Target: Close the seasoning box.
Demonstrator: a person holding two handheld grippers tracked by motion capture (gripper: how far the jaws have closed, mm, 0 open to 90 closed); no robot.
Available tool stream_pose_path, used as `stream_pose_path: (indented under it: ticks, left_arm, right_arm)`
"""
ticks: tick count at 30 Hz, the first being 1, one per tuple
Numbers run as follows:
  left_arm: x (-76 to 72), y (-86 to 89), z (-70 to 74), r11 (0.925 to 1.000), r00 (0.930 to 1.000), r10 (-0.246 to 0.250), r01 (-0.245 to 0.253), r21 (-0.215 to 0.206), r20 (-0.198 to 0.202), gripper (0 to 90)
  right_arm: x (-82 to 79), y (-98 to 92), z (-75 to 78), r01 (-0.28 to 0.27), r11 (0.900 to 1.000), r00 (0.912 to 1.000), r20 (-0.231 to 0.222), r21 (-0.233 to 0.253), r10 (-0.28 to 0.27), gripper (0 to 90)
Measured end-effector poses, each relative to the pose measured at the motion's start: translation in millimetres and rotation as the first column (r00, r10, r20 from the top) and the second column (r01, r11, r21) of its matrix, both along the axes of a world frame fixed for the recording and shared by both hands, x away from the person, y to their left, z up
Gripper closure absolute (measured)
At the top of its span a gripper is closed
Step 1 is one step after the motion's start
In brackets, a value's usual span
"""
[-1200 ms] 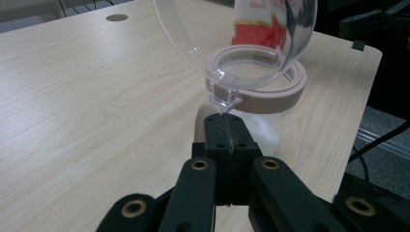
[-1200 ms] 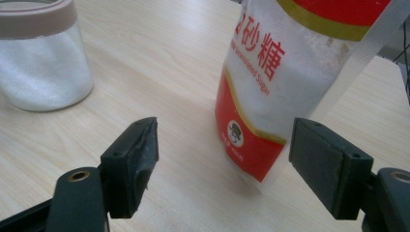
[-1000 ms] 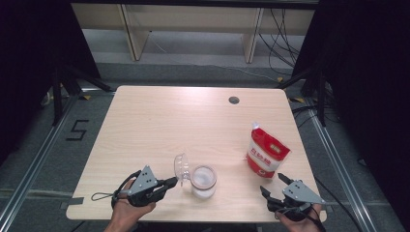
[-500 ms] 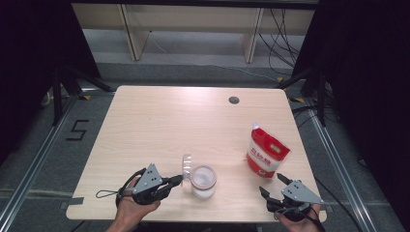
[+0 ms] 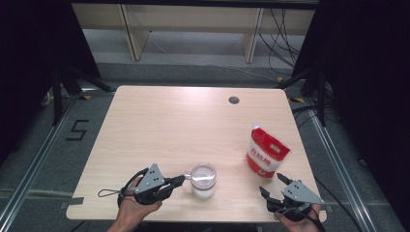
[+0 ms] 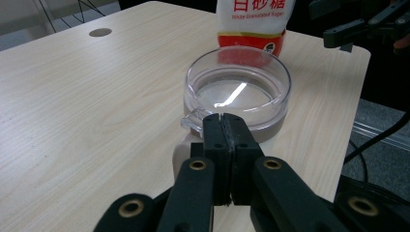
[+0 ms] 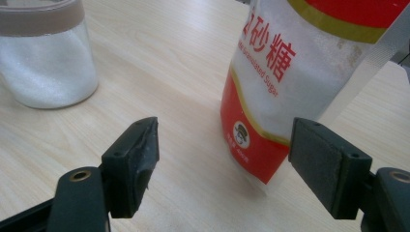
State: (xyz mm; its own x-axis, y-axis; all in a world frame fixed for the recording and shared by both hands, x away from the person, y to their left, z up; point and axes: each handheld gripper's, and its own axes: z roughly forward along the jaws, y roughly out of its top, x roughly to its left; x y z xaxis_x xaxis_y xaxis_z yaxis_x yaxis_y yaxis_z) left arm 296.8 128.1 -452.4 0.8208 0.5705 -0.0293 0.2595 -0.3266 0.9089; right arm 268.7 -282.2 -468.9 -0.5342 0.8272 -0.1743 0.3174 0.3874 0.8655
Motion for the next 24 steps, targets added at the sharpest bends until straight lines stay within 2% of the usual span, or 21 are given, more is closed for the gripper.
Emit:
stream_pose_path:
  ticks: [2, 3, 5, 6, 8, 9, 11, 14, 16, 17, 18, 20, 21, 24]
  left_arm:
    - [0.7, 0.5, -0.7, 1.0, 1.0, 0.0, 0.0, -0.003, -0.002, 82.0]
    - [0.8, 0.8, -0.9, 1.0, 1.0, 0.001, -0.001, -0.002, -0.004, 78.4]
    - [0.6, 0.9, -0.9, 0.9999, 0.9998, 0.009, -0.009, -0.013, -0.016, 70.4]
    - [0.8, 1.5, -0.6, 0.9999, 0.9999, 0.004, -0.004, -0.01, -0.013, 67.9]
    - [1.5, 2.3, -0.4, 1.0, 0.9999, 0.001, -0.001, -0.009, -0.011, 58.8]
    - [1.3, 2.5, -0.9, 0.9999, 0.9998, 0.0, -0.001, -0.013, -0.02, 54.1]
    - [-0.5, 4.1, -2.9, 0.9996, 0.9986, 0.011, -0.013, -0.026, -0.052, 50.2]
    - [-0.1, 6.1, -5.2, 0.9991, 0.9973, 0.028, -0.03, -0.031, -0.068, 38.7]
    - [-0.1, 8.3, -6.5, 0.9987, 0.9962, 0.037, -0.039, -0.033, -0.08, 35.0]
    - [0.0, 9.6, -7.1, 0.9986, 0.996, 0.039, -0.042, -0.032, -0.08, 33.4]
    - [-1.5, 9.8, -7.8, 0.9977, 0.9944, 0.054, -0.057, -0.036, -0.091, 31.6]
    - [-2.6, 12.2, -8.4, 0.9987, 0.9958, 0.049, -0.05, -0.009, -0.077, 29.6]
    - [-3.8, 12.5, -9.2, 0.9988, 0.9959, 0.048, -0.048, -0.003, -0.077, 28.5]
    - [-7.3, 13.0, -11.7, 0.9987, 0.9944, 0.051, -0.051, 0.002, -0.092, 24.9]
  right_arm:
    - [0.2, 0.1, -0.2, 0.0, 1.0, 1.0, 0.0, 0.001, 0.0, 27.5]
    - [-0.6, 0.4, -0.1, 0.003, 1.0, 0.9999, -0.016, 0.01, -0.002, 27.5]
    - [0.0, 0.0, 0.0, 0.001, 1.0, 1.0, 0.0, 0.002, -0.001, 27.5]
    - [-0.5, 0.6, 0.0, 0.005, 1.0, 1.0, -0.005, 0.011, -0.005, 27.5]
    - [0.2, -0.1, 0.0, 0.0, 1.0, 1.0, 0.01, -0.003, 0.0, 27.5]
    - [0.2, 0.0, -0.1, 0.0, 1.0, 1.0, 0.009, -0.004, 0.0, 27.5]
    - [0.2, 0.0, -0.1, -0.001, 1.0, 1.0, 0.009, -0.003, 0.001, 27.5]
    - [0.3, -0.1, -0.1, 0.0, 1.0, 1.0, 0.01, -0.004, 0.0, 27.5]
    - [0.6, -0.1, -0.3, -0.002, 1.0, 0.9999, 0.013, -0.006, 0.003, 27.5]
    - [-0.9, 1.3, -0.7, 0.011, 1.0, 0.9999, -0.002, 0.008, -0.011, 27.5]
    - [-1.0, 1.2, -0.7, 0.008, 1.0, 1.0, 0.005, -0.002, -0.008, 27.5]
    - [-0.7, 1.9, -0.9, 0.004, 1.0, 1.0, 0.005, 0.01, -0.004, 27.5]
    - [0.7, 0.7, -0.5, -0.007, 1.0, 0.9998, 0.017, -0.004, 0.007, 27.5]
    - [0.4, 1.6, -1.1, -0.012, 1.0, 0.9999, 0.008, 0.002, 0.012, 27.4]
